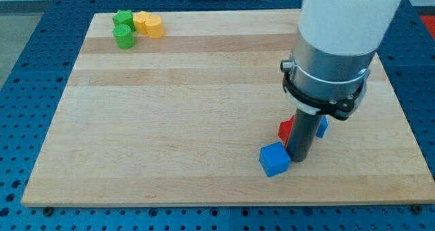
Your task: Move the red star diagonally to the blue triangle
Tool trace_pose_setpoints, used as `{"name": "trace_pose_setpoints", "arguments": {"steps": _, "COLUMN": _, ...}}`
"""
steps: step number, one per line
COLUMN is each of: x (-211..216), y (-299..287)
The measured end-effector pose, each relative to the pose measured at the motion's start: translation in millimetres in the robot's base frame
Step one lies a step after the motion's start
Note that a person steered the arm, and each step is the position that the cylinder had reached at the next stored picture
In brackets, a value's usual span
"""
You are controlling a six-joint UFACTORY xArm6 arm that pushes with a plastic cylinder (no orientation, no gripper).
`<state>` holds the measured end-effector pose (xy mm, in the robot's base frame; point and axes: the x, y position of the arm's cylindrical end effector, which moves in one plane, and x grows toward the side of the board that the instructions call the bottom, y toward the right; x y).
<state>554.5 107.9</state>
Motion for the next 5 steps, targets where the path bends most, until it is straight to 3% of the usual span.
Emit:
{"name": "trace_pose_setpoints", "arguments": {"steps": 3, "x": -69, "y": 3}}
{"name": "trace_pose_setpoints", "arguments": {"steps": 5, "x": -83, "y": -37}}
